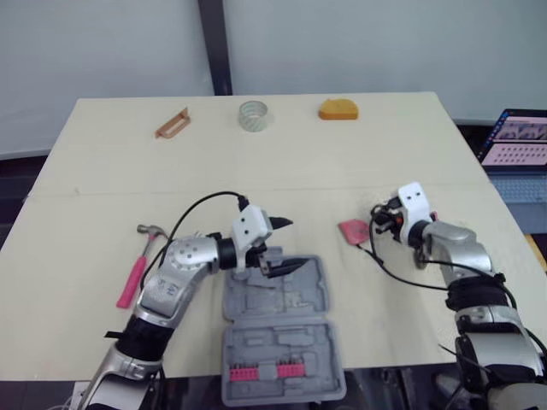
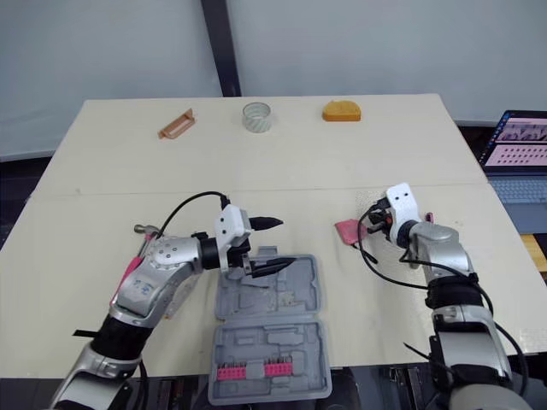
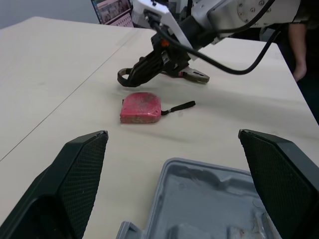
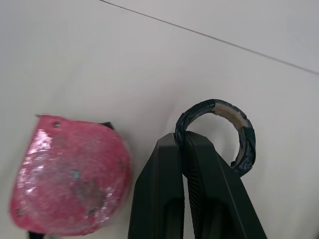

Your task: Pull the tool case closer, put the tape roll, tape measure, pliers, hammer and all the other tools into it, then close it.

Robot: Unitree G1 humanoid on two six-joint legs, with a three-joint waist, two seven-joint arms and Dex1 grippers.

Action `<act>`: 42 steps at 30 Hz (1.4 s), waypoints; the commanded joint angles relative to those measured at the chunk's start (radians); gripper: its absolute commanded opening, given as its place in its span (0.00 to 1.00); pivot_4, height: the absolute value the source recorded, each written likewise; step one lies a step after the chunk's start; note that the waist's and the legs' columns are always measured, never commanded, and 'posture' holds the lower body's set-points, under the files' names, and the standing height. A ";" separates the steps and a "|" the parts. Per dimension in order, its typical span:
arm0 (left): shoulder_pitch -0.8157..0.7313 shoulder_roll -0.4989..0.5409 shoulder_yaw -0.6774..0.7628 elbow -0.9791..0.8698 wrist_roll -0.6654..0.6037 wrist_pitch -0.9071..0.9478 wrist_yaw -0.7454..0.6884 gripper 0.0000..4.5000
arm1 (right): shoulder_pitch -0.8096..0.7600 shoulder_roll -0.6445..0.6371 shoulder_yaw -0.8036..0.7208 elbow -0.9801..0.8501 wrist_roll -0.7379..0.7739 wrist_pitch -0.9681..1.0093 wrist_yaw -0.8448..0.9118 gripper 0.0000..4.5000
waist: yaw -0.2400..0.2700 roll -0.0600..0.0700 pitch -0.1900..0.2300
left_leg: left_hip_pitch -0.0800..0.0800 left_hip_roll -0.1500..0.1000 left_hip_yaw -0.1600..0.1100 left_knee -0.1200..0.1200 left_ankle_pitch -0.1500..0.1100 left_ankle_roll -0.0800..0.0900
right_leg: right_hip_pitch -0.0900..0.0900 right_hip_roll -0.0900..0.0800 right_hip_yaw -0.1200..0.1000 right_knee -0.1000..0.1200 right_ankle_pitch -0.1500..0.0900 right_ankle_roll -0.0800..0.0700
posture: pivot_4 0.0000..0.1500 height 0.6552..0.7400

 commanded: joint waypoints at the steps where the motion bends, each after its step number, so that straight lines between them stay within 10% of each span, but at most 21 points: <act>1: 0.044 0.066 0.067 -0.042 -0.022 -0.003 -0.027 1.00 | 0.020 -0.049 0.025 -0.238 0.062 0.118 0.123 0.01 | -0.001 0.000 0.000 | 0.000 0.000 0.000 0.000 0.000 0.000 | 0.000 0.000 0.000 0.000 0.000 0.000 | 1.00 1.00; 13: 0.403 0.311 0.352 -0.205 -0.135 -0.007 -0.118 1.00 | 0.057 0.106 0.234 -0.688 0.205 0.367 0.173 0.01 | 0.003 0.000 0.000 | -0.001 0.002 -0.001 0.000 0.000 0.000 | 0.000 0.001 0.000 -0.001 0.000 0.000 | 1.00 1.00; 42: 0.703 0.267 0.497 -0.176 -0.133 -0.297 -0.132 1.00 | 0.033 0.416 0.541 -0.476 0.038 0.243 0.126 0.01 | -0.006 0.001 0.001 | 0.000 0.003 0.000 0.000 -0.001 -0.002 | -0.002 0.003 0.001 0.000 0.000 0.000 | 1.00 1.00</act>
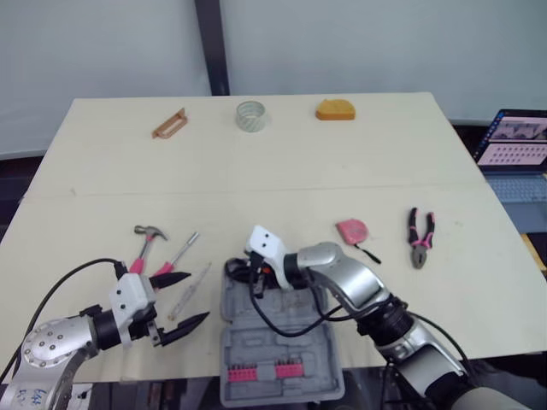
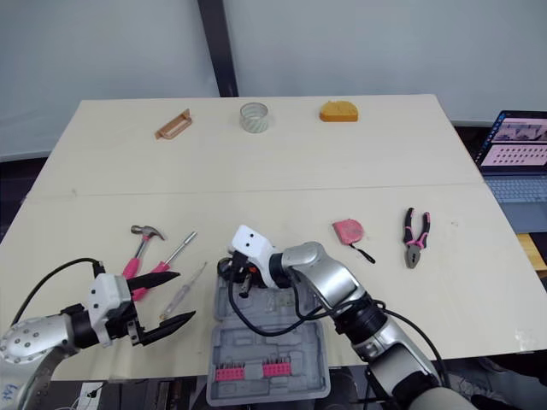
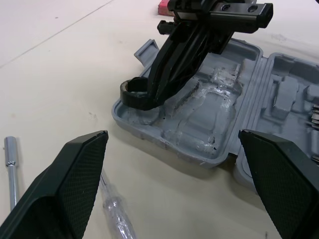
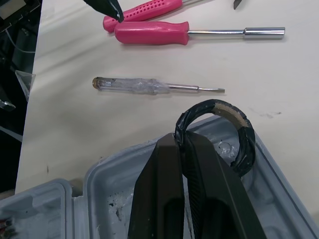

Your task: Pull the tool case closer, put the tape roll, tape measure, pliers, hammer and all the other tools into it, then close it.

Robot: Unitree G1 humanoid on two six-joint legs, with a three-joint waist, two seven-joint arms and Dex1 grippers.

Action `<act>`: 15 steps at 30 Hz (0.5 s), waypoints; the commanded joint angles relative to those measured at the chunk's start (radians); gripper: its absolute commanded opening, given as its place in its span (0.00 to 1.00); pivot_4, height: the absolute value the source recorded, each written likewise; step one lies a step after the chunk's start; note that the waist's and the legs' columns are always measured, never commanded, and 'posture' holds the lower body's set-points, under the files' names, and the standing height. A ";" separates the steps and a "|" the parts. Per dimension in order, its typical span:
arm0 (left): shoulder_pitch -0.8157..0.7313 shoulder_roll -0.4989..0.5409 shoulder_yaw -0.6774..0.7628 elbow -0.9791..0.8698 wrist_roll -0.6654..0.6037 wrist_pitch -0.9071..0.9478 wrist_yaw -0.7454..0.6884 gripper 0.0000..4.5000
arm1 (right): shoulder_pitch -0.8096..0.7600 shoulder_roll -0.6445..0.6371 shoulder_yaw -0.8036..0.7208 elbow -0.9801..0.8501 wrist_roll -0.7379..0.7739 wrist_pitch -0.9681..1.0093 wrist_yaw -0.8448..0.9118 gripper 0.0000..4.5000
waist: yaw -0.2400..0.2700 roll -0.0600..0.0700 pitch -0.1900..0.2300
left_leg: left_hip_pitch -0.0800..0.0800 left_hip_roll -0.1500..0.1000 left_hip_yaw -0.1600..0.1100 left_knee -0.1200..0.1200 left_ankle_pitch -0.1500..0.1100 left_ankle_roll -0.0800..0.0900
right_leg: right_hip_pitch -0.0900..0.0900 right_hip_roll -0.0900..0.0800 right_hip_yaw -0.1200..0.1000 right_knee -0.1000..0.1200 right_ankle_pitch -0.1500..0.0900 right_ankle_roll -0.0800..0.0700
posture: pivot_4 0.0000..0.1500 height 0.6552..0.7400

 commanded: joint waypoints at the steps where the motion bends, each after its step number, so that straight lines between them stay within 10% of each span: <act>1: -0.011 0.002 0.008 0.009 0.004 -0.025 0.004 1.00 | 0.001 0.019 0.009 0.004 -0.010 -0.030 -0.006 0.01 | -0.001 0.000 0.000 | 0.000 0.000 0.000 0.000 0.000 0.000 | 0.000 0.000 0.000 0.000 0.000 0.000 | 1.00 1.00; 15: -0.032 0.014 -0.002 0.013 0.000 0.004 0.007 1.00 | -0.004 0.048 0.011 0.070 -0.050 -0.065 -0.014 0.01 | -0.019 0.000 0.000 | 0.000 0.001 0.000 -0.001 0.000 0.000 | -0.001 0.001 0.000 0.000 0.000 0.000 | 1.00 1.00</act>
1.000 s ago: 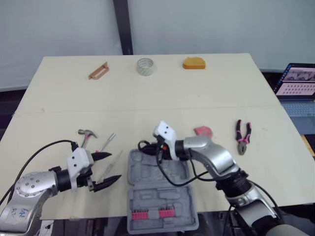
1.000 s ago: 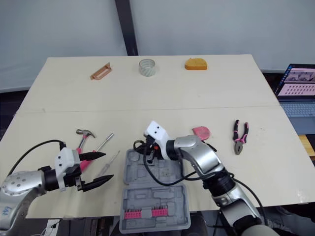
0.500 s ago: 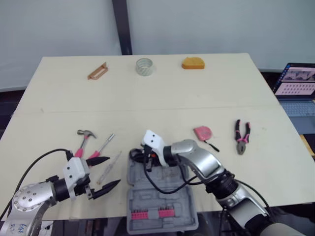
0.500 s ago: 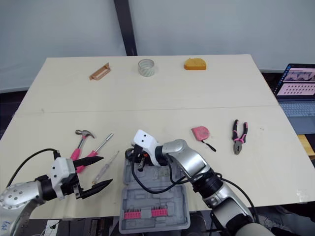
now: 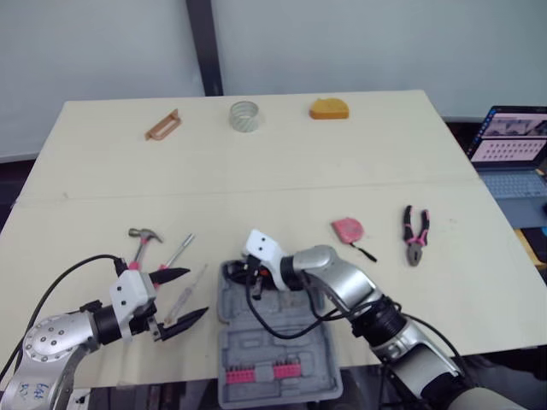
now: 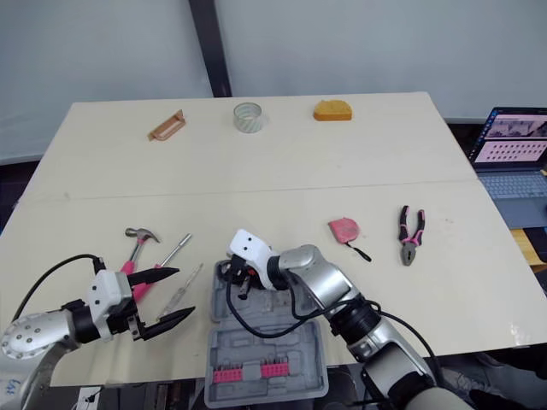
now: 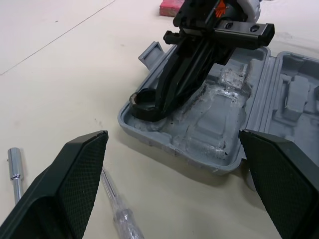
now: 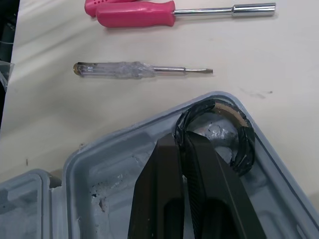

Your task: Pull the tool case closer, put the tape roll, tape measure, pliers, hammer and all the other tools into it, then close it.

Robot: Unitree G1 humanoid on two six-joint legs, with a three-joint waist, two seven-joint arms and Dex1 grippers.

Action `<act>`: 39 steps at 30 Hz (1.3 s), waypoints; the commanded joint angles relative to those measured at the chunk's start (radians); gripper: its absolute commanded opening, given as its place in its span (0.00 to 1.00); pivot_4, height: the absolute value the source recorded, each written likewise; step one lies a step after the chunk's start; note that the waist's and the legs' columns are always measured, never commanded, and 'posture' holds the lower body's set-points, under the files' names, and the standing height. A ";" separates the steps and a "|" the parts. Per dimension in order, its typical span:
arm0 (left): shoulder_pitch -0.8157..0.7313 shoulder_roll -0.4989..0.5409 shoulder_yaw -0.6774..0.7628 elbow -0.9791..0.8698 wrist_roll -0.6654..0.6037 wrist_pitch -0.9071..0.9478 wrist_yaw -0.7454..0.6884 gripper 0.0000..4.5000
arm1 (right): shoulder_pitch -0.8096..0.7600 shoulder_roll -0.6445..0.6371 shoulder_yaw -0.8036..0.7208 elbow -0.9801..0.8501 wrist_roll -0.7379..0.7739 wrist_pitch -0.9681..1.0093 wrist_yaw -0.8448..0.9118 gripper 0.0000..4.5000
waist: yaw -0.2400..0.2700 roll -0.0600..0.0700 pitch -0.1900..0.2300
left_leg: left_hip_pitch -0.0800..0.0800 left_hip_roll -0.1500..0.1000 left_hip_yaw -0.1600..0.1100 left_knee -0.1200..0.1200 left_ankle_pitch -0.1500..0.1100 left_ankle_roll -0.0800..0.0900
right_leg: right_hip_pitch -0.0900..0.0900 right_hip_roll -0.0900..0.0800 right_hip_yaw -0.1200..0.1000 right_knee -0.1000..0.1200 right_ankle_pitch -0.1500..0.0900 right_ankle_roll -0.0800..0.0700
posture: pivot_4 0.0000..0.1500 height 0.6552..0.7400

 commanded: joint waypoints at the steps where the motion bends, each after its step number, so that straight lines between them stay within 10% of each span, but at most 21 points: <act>1: -0.004 0.009 0.006 -0.013 -0.004 -0.003 0.002 1.00 | -0.005 0.021 0.000 0.005 -0.007 -0.027 -0.008 0.01 | 0.000 0.000 0.000 | 0.000 0.000 0.000 0.000 0.000 0.000 | 0.000 0.000 0.000 0.000 0.000 0.000 | 1.00 1.00; 18: -0.009 0.012 0.002 -0.038 -0.003 0.031 0.016 1.00 | -0.007 0.036 -0.002 0.030 -0.029 -0.044 -0.001 0.01 | 0.000 0.000 0.000 | 0.000 0.000 0.000 0.000 0.000 0.000 | 0.000 0.000 0.000 0.000 0.000 0.000 | 1.00 1.00; 28: -0.004 0.014 0.002 -0.048 -0.003 0.046 0.015 1.00 | 0.006 0.026 -0.033 -0.061 0.018 -0.005 0.017 0.99 | 0.000 0.000 0.000 | 0.000 0.000 0.000 0.000 0.000 0.000 | 0.000 0.000 0.000 0.000 0.000 0.000 | 1.00 1.00; 35: -0.011 0.012 0.001 -0.049 -0.003 0.055 0.019 1.00 | 0.024 0.007 -0.053 -0.102 0.049 -0.014 0.020 0.99 | 0.000 0.000 0.000 | 0.000 0.000 0.000 0.000 0.000 0.000 | 0.000 0.000 0.000 0.000 0.000 0.000 | 1.00 1.00; 39: -0.023 0.011 -0.005 -0.047 -0.003 0.060 0.024 1.00 | 0.025 0.016 -0.054 -0.020 0.014 -0.095 -0.014 0.70 | 0.001 0.000 0.000 | 0.000 0.000 0.000 0.000 0.000 0.000 | 0.000 0.000 0.000 0.000 0.000 0.000 | 1.00 1.00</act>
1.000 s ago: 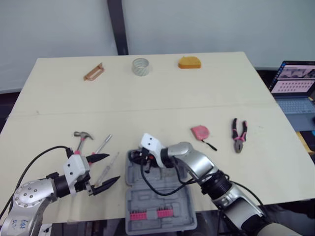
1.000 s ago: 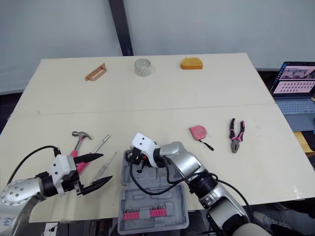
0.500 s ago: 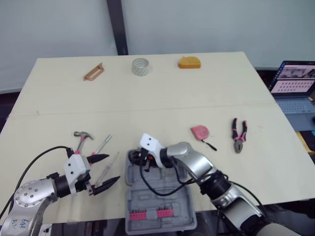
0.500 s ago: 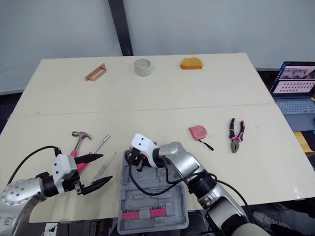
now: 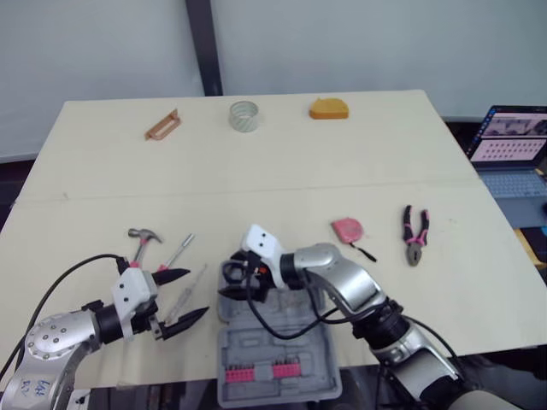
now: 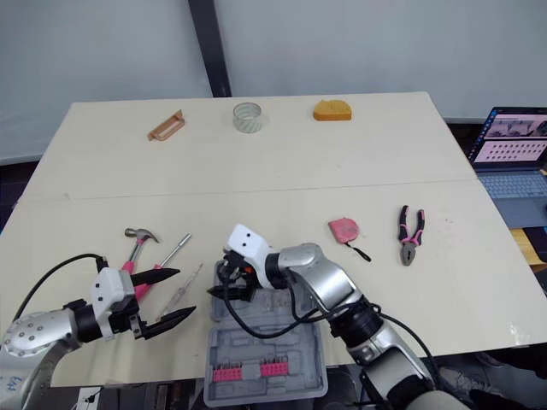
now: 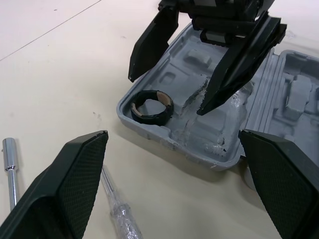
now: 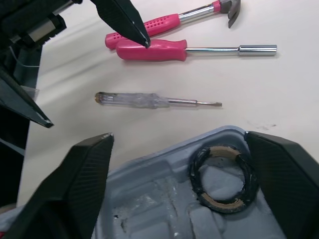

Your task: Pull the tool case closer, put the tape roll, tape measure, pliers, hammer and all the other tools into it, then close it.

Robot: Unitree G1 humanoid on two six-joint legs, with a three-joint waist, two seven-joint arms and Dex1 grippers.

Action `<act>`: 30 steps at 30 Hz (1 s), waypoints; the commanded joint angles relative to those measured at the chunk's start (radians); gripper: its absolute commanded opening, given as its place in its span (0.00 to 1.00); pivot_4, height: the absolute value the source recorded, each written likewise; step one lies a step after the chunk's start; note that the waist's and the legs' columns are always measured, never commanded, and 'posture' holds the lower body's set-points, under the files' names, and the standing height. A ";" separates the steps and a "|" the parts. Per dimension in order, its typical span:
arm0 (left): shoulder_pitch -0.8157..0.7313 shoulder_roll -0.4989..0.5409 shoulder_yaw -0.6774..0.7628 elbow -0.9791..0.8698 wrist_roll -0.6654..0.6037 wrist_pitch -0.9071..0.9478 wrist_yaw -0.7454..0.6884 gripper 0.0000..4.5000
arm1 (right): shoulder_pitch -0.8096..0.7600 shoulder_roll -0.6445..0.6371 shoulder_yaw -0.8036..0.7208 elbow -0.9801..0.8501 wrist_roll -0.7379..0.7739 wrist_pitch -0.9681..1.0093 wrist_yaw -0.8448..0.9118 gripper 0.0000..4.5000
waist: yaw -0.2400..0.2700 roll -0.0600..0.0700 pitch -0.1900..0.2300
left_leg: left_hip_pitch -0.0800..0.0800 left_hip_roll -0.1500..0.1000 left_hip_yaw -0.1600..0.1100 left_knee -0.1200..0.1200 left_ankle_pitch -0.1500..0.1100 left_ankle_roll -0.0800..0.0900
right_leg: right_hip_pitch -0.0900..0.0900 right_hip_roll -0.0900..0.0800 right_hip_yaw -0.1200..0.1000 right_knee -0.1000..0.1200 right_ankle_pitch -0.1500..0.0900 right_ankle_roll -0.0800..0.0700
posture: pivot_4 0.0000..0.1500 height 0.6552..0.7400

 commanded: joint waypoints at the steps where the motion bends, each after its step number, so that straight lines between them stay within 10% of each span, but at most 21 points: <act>1: -0.013 0.009 0.000 -0.033 -0.003 -0.001 0.008 1.00 | -0.004 0.016 -0.015 0.050 -0.027 -0.080 -0.028 0.60 | 0.000 0.000 0.000 | 0.000 0.000 0.000 0.000 0.000 0.000 | 0.000 0.000 0.000 0.000 0.000 0.000 | 1.00 1.00; 3: -0.018 0.009 -0.002 -0.030 -0.002 0.000 0.010 1.00 | -0.011 0.031 -0.019 0.090 -0.035 -0.108 -0.039 0.36 | -0.001 0.000 0.000 | 0.000 0.000 0.000 0.000 0.000 0.000 | 0.000 0.000 0.000 0.000 0.000 0.000 | 1.00 1.00; 28: -0.034 0.008 -0.014 -0.033 -0.001 0.015 0.026 1.00 | -0.028 0.072 -0.013 0.201 -0.121 -0.268 -0.040 0.36 | -0.002 0.000 0.000 | 0.000 0.000 0.000 0.000 0.000 0.000 | 0.000 0.000 0.000 0.000 0.000 0.000 | 1.00 1.00; 30: -0.034 0.008 -0.014 -0.033 -0.001 0.016 0.026 1.00 | -0.025 0.073 -0.014 0.196 -0.117 -0.265 -0.036 0.24 | -0.002 0.000 0.000 | 0.000 0.000 0.000 0.000 0.000 0.000 | 0.000 0.000 0.000 0.000 0.000 0.000 | 1.00 1.00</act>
